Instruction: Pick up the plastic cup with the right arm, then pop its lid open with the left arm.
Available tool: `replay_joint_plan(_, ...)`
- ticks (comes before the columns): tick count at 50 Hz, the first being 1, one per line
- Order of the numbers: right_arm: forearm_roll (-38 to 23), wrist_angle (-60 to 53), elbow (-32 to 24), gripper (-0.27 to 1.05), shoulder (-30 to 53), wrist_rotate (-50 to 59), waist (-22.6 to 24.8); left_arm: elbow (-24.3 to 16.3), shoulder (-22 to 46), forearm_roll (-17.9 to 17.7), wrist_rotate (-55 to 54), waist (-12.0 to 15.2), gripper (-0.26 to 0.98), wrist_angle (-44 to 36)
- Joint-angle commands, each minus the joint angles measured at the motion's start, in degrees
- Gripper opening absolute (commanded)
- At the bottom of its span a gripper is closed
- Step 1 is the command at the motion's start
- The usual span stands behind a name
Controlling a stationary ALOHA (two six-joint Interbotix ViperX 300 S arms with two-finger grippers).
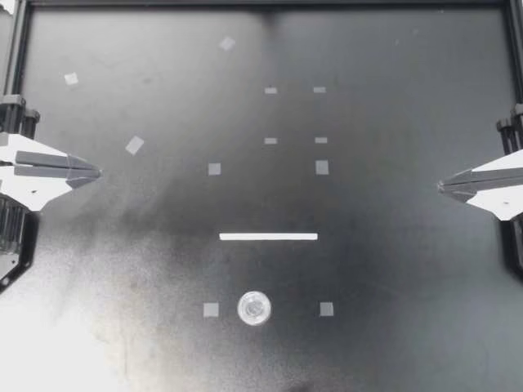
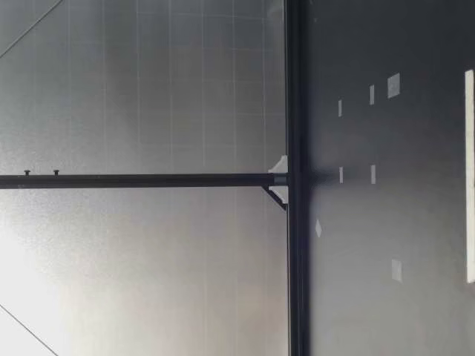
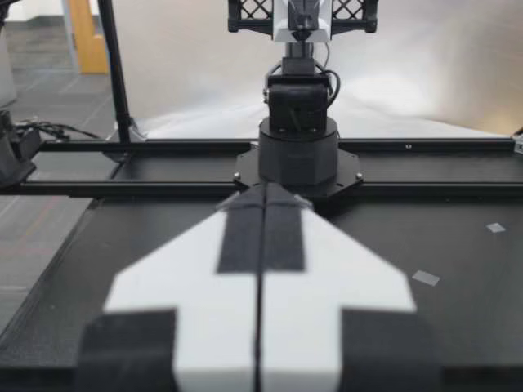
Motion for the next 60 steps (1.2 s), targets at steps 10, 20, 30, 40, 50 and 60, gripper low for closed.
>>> replay_joint_plan(10, -0.1, -0.7, 2.8, -0.13, 3.2, 1.0, 0.6, 0.5, 5.8, -2.4, -5.6, -3.3, -0.09, 5.7)
replay_joint_plan(20, -0.1, -5.6, 2.7, -0.07, 17.6, 10.1, 9.0, -8.1, 20.1, -2.8, -8.4, -10.7, -0.09, 13.5)
replay_joint_plan(30, 0.3, -16.8, -0.5, 0.22, 38.5, 15.3, 15.6, -14.6, 37.7, -4.1, -10.9, -14.1, -0.09, 11.6)
replay_joint_plan(40, 0.4, -24.2, -6.8, 0.64, 58.1, 18.6, 16.1, -20.7, 51.8, -4.4, -12.8, -14.9, -0.09, 11.2)
replay_joint_plan(50, 3.6, -27.9, -12.0, 0.63, 68.5, 18.7, 16.0, -22.5, 57.0, -4.5, -12.6, -14.9, -0.09, 8.6)
replay_joint_plan(60, 6.7, -27.9, -14.5, 0.64, 70.8, 18.5, 15.6, -22.6, 58.5, -4.4, -12.4, -14.9, -0.09, 5.9)
